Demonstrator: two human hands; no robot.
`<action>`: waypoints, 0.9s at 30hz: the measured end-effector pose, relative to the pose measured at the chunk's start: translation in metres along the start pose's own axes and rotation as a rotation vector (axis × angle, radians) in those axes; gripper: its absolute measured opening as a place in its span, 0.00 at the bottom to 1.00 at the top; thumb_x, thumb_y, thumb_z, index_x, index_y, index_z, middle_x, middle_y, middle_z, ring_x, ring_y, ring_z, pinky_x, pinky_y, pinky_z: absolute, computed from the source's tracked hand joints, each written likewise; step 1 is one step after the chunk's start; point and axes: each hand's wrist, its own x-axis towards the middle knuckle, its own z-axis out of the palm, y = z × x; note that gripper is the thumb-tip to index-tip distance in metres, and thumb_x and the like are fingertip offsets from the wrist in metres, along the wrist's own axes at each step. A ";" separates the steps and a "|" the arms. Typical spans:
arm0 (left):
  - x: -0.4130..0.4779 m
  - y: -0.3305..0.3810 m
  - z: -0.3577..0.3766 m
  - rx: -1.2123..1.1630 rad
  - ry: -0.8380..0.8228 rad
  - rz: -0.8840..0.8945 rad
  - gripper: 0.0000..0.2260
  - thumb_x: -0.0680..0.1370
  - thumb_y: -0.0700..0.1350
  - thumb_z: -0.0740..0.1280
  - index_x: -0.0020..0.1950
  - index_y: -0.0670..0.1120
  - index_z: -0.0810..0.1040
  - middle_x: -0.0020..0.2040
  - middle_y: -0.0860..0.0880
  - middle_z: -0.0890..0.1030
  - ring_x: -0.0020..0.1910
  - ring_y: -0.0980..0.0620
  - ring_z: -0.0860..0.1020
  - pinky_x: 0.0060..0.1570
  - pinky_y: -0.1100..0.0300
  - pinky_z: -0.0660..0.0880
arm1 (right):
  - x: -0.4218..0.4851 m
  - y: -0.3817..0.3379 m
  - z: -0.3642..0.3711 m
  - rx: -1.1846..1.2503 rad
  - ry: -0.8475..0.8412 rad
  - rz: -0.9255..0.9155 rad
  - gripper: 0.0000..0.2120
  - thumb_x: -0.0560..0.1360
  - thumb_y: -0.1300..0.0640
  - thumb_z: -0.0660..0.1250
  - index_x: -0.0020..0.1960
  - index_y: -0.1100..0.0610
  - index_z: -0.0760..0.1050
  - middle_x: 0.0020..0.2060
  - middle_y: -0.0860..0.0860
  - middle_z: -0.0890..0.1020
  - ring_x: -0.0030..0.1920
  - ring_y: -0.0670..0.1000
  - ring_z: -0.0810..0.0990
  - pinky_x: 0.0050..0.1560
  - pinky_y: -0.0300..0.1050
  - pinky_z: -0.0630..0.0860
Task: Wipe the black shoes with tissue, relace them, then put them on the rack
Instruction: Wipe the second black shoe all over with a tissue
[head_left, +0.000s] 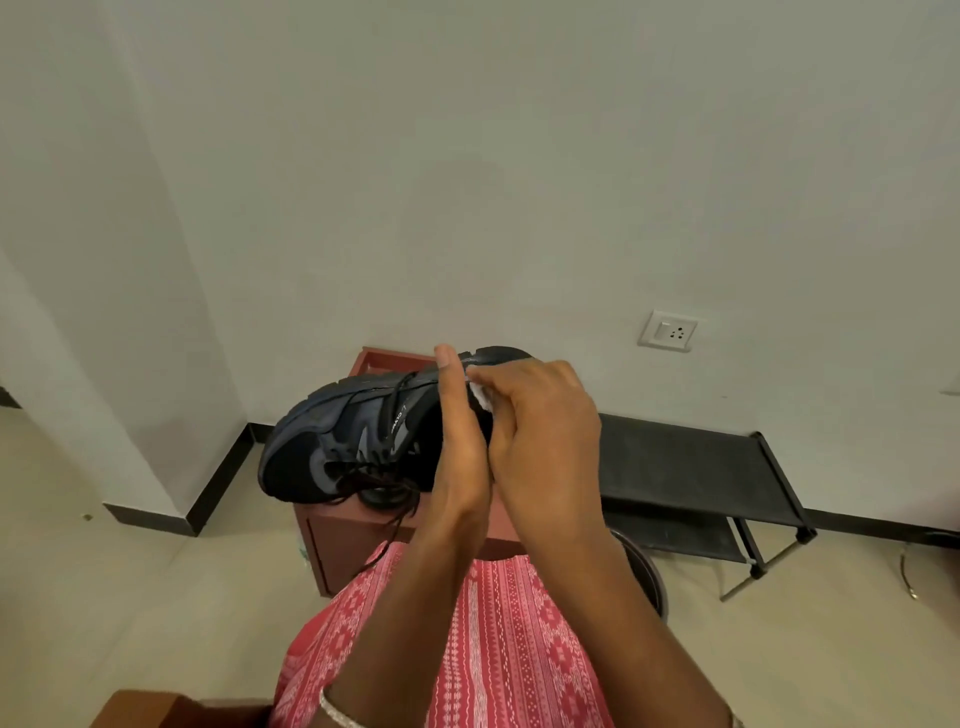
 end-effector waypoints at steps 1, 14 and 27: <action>0.001 -0.004 -0.001 0.051 0.032 0.028 0.22 0.83 0.61 0.49 0.42 0.59 0.80 0.41 0.59 0.80 0.41 0.67 0.80 0.52 0.67 0.72 | 0.003 0.002 0.000 0.000 -0.045 -0.008 0.11 0.73 0.59 0.64 0.44 0.55 0.85 0.39 0.49 0.86 0.44 0.51 0.80 0.42 0.42 0.77; 0.006 0.014 -0.011 0.005 0.163 -0.108 0.41 0.73 0.73 0.54 0.61 0.39 0.81 0.54 0.40 0.85 0.56 0.45 0.83 0.67 0.48 0.72 | -0.035 0.031 -0.003 0.330 0.178 0.081 0.11 0.76 0.64 0.73 0.57 0.56 0.84 0.49 0.44 0.85 0.51 0.44 0.84 0.51 0.42 0.81; 0.012 0.025 -0.008 -0.111 0.156 -0.138 0.34 0.76 0.71 0.56 0.43 0.40 0.81 0.34 0.44 0.83 0.31 0.50 0.83 0.34 0.60 0.79 | -0.037 0.030 0.001 0.355 0.073 -0.022 0.12 0.74 0.66 0.75 0.55 0.56 0.83 0.48 0.44 0.85 0.50 0.43 0.83 0.51 0.40 0.80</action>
